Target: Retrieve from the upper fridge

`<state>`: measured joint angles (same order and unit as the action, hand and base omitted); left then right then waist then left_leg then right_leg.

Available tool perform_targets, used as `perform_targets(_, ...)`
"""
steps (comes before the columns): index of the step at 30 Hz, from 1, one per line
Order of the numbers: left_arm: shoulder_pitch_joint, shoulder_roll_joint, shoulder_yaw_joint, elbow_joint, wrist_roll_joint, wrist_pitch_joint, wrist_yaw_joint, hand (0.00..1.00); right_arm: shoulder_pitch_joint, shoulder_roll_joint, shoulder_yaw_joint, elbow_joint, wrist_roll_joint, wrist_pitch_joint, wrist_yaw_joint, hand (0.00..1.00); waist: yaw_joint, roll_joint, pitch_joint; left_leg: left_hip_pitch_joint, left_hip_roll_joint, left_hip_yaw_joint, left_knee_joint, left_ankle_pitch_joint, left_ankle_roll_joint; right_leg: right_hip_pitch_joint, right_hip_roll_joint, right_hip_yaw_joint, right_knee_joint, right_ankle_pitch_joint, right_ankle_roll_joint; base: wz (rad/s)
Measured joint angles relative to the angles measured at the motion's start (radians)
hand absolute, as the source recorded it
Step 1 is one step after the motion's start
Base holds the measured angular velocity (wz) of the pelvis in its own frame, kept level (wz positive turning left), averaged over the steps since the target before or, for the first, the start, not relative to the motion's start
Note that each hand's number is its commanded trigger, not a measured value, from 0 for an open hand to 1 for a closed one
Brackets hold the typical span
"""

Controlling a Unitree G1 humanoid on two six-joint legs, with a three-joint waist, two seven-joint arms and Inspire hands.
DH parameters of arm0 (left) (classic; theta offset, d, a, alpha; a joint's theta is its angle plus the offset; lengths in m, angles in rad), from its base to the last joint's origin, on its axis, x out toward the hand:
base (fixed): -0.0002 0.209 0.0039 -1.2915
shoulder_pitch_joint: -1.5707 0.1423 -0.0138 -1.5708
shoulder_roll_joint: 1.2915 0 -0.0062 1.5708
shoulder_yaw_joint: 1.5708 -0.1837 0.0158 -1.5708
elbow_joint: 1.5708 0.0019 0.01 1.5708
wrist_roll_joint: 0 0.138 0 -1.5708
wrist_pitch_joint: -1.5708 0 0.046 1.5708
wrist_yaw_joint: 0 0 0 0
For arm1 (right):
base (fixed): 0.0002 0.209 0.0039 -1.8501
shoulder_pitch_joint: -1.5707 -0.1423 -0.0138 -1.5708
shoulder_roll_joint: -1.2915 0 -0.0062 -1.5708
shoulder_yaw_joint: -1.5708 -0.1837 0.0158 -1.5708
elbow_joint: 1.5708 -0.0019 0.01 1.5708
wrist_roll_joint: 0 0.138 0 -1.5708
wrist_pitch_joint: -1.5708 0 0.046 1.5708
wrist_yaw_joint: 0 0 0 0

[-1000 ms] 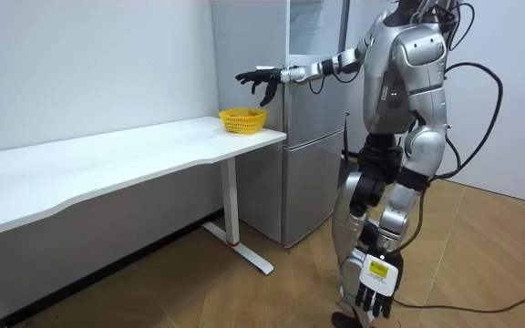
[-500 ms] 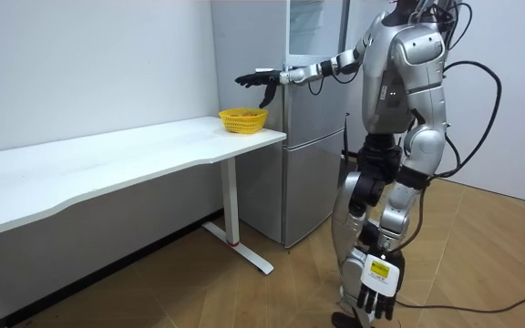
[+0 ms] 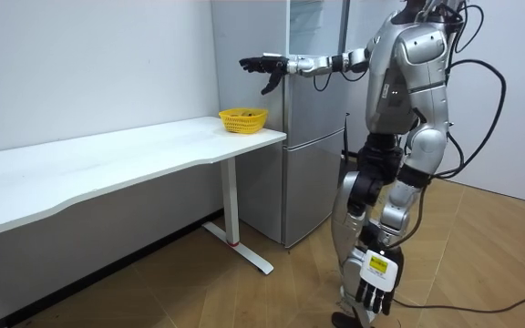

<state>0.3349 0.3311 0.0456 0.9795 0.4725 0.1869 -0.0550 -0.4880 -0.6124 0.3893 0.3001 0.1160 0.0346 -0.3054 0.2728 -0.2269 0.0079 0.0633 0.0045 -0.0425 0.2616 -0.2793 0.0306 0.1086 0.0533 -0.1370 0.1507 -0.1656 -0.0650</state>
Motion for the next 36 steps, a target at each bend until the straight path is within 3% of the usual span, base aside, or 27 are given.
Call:
perform_targets(4,0.019,-0.018,0.023,0.000,0.000,-0.015,0.002,0.00,0.018,-0.001,-0.056,-0.120,0.005,-0.002,-0.005,0.00,-0.010,0.031,-0.0124,0.012,-0.001,0.015,-0.020,0.002,-0.002,0.007,0.001,0.000,0.000,0.000,0.000,-0.10)
perform_targets(8,0.014,-0.047,0.037,-0.003,0.000,-0.023,0.022,0.00,0.091,0.000,-0.072,-0.304,-0.013,-0.038,0.002,0.00,-0.029,0.065,-0.0064,0.043,-0.001,0.013,-0.028,0.005,-0.002,0.027,0.004,0.018,-0.001,0.000,0.000,-0.03)
perform_targets(14,-0.002,-0.055,0.030,-0.007,-0.008,-0.061,0.027,0.00,0.131,0.010,-0.076,-0.424,0.047,-0.060,0.036,0.00,-0.052,0.080,0.0014,0.057,0.006,0.037,-0.032,0.006,-0.002,0.028,0.008,0.057,-0.002,0.000,0.000,-0.12)
perform_targets(17,-0.015,-0.057,0.029,-0.008,-0.008,-0.065,0.027,0.00,0.158,0.011,-0.079,-0.486,0.042,-0.069,0.075,0.00,-0.082,0.089,-0.0028,0.055,0.006,0.040,-0.037,0.006,-0.002,0.024,0.007,0.067,-0.001,0.000,0.000,-0.10)
perform_targets(22,-0.048,-0.060,0.007,-0.008,-0.010,-0.067,0.025,0.00,0.217,0.022,-0.079,-0.528,0.114,-0.078,0.201,0.00,-0.105,0.103,-0.0004,0.070,0.008,0.051,-0.043,0.006,-0.001,0.029,0.011,0.096,0.001,0.000,0.000,-0.16)
perform_targets(28,-0.082,-0.061,-0.031,-0.004,-0.048,-0.094,0.026,0.00,0.345,0.036,-0.078,-0.625,0.165,-0.077,0.336,0.00,-0.133,0.132,-0.0074,0.073,0.013,0.073,-0.044,0.006,-0.002,0.022,0.015,0.113,0.005,0.000,0.000,-0.12)
perform_targets(30,-0.093,-0.061,-0.037,0.027,-0.049,-0.112,0.032,0.00,0.370,0.057,-0.080,-0.638,0.169,-0.080,0.355,0.00,-0.135,0.140,-0.0054,0.084,0.015,0.078,-0.051,0.007,-0.003,0.026,0.017,0.122,0.007,0.000,0.000,-0.15)
perform_targets(33,-0.099,-0.074,-0.041,0.065,-0.049,-0.149,0.047,0.00,0.461,0.133,-0.101,-0.674,0.174,-0.090,0.370,0.00,-0.140,0.152,-0.0094,0.089,0.017,0.088,-0.057,0.007,-0.004,0.028,0.020,0.134,0.006,0.000,0.000,-0.07)
perform_targets(36,-0.095,-0.094,-0.040,0.093,-0.049,-0.152,0.044,0.00,0.532,0.190,-0.120,-0.723,0.161,-0.092,0.383,0.00,-0.158,0.173,-0.0093,0.095,0.016,0.096,-0.061,0.007,-0.003,0.026,0.020,0.143,0.007,0.000,0.000,-0.08)
